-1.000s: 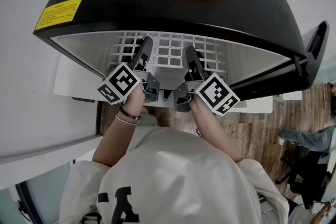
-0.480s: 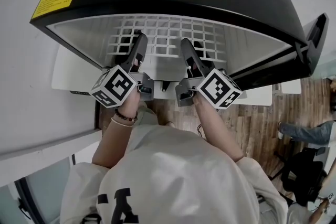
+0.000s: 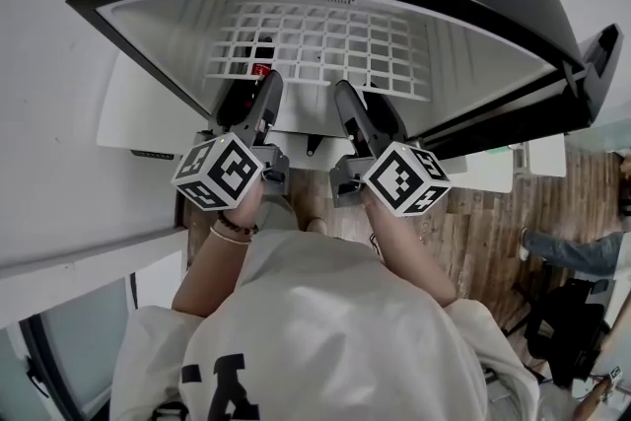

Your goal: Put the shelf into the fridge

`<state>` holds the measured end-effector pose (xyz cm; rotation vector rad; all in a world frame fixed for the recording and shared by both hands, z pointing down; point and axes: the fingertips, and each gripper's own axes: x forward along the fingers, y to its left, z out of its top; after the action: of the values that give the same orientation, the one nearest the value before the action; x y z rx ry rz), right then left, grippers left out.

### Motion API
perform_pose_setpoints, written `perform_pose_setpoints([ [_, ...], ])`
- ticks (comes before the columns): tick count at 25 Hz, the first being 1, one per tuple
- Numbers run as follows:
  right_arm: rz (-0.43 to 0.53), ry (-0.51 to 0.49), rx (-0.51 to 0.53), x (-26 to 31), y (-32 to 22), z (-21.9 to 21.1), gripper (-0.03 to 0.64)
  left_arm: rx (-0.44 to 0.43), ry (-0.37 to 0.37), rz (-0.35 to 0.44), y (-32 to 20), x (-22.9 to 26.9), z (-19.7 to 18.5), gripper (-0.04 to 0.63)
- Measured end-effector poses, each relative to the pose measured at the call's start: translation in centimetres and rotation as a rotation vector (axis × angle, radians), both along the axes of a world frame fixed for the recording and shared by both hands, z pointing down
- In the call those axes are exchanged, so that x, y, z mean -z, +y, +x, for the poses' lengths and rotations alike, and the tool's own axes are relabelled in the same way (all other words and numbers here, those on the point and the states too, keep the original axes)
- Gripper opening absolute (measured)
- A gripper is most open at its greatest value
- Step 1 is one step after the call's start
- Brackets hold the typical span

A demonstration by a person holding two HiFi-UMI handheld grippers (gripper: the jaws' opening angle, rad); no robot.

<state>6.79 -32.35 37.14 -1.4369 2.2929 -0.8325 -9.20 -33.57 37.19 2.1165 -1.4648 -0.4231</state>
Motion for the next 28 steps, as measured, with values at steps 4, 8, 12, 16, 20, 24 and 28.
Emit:
perform_pose_setpoints([
  [4, 0.012, 0.012, -0.009, -0.3, 1.2, 0.2, 0.264, 0.010, -0.025, -0.011, 1.5, -0.7, 0.3, 0.278],
  [8, 0.035, 0.049, -0.001, -0.5, 2.4, 0.1, 0.264, -0.010, -0.050, -0.031, 3.1, -1.6, 1.9, 0.276],
  [12, 0.056, 0.099, 0.034, -0.5, 3.3, -0.7, 0.262, -0.052, -0.087, -0.025, 4.0, -1.7, 3.7, 0.258],
  [16, 0.115, 0.172, 0.078, -0.1, 4.4, -1.5, 0.231, -0.075, -0.186, 0.026, 5.2, -1.3, 5.2, 0.162],
  [20, 0.161, 0.192, 0.150, 0.2, 5.1, -2.7, 0.108, -0.091, -0.218, 0.043, 6.1, -1.2, 6.1, 0.027],
  [24, 0.197, 0.201, 0.204, 0.4, 6.1, -3.6, 0.053, -0.102, -0.250, 0.061, 6.7, -0.9, 6.6, 0.006],
  [28, 0.225, 0.235, 0.223, 0.3, 6.8, -3.8, 0.037, -0.079, -0.245, 0.068, 7.3, -0.8, 6.7, 0.006],
])
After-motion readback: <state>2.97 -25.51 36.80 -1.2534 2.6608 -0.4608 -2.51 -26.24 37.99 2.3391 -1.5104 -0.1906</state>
